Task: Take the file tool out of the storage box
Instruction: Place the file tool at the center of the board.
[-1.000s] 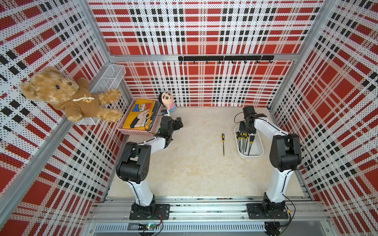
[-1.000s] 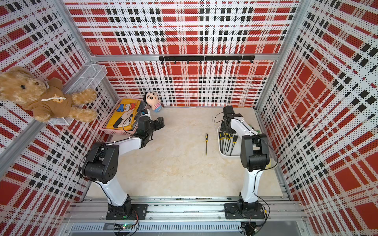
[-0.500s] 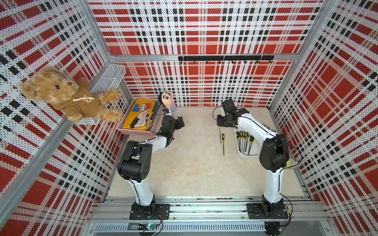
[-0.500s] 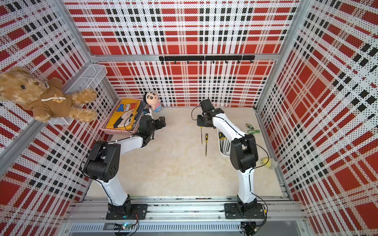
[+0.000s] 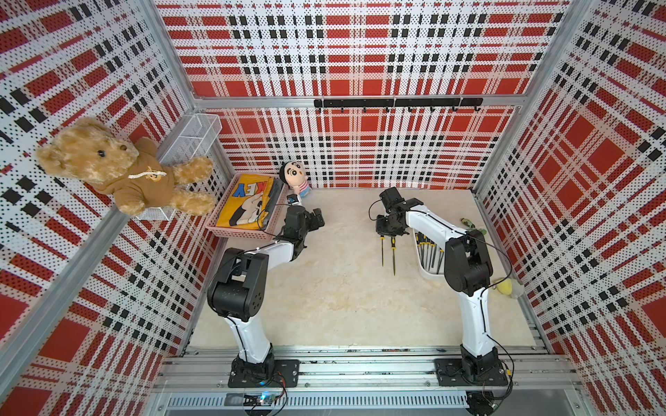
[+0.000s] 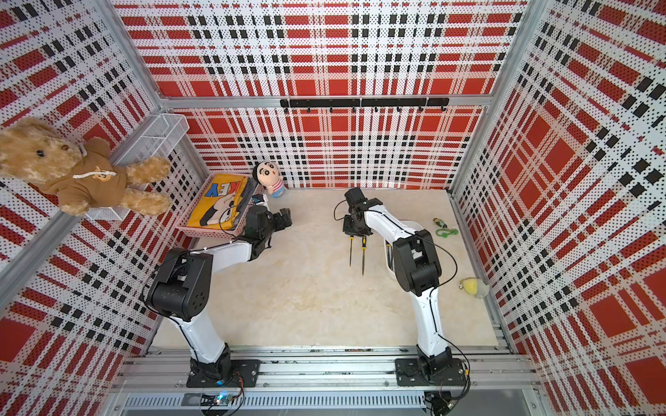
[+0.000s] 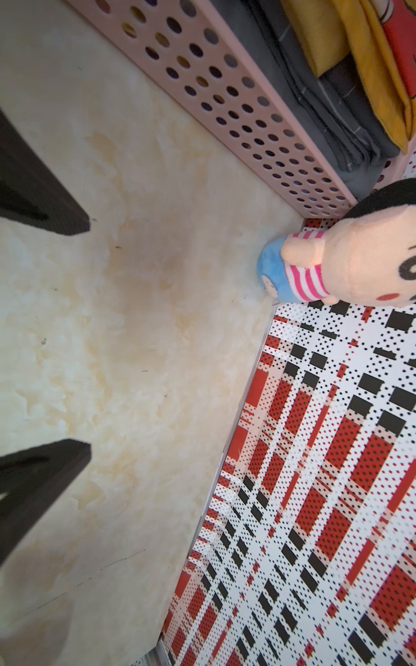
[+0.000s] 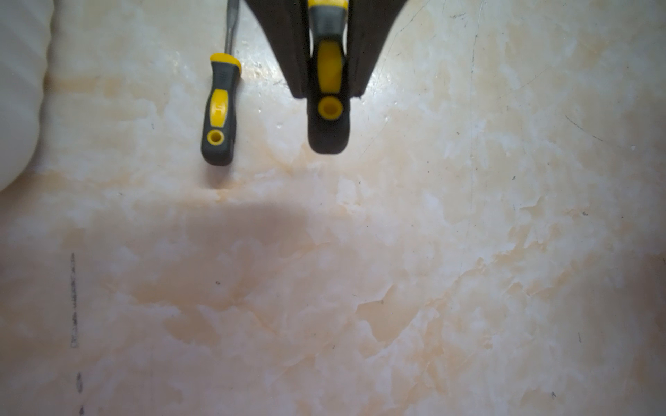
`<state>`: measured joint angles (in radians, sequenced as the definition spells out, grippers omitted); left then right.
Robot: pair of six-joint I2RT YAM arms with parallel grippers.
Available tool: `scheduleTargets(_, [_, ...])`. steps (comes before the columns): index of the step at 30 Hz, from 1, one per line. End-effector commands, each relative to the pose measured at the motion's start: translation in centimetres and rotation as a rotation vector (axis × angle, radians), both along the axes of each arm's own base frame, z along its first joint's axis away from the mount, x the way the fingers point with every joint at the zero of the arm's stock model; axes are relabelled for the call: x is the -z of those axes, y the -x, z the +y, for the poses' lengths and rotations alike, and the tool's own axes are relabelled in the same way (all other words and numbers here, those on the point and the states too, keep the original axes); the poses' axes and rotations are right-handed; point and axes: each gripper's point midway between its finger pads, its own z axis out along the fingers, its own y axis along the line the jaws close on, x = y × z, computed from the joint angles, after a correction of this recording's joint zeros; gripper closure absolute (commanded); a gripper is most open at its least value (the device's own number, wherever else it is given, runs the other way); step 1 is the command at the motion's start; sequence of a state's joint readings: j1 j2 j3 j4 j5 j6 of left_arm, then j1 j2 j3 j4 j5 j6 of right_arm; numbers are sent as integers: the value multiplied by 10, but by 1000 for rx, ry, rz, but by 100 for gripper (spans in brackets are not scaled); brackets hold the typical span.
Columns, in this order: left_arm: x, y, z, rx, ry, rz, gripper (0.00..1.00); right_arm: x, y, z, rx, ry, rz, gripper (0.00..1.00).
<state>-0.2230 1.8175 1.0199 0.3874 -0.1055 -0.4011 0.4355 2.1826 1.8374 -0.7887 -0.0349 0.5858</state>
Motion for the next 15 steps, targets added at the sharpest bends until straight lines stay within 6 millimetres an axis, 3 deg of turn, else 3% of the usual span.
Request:
scheduleTargets(1, [-1,3,5,-8,-6,-2,4,23,5,-8,13,52,36,83])
scheduleTargets(15, [0,2,5,-6,-5,0,5,53,16,-19,19,119,75,82])
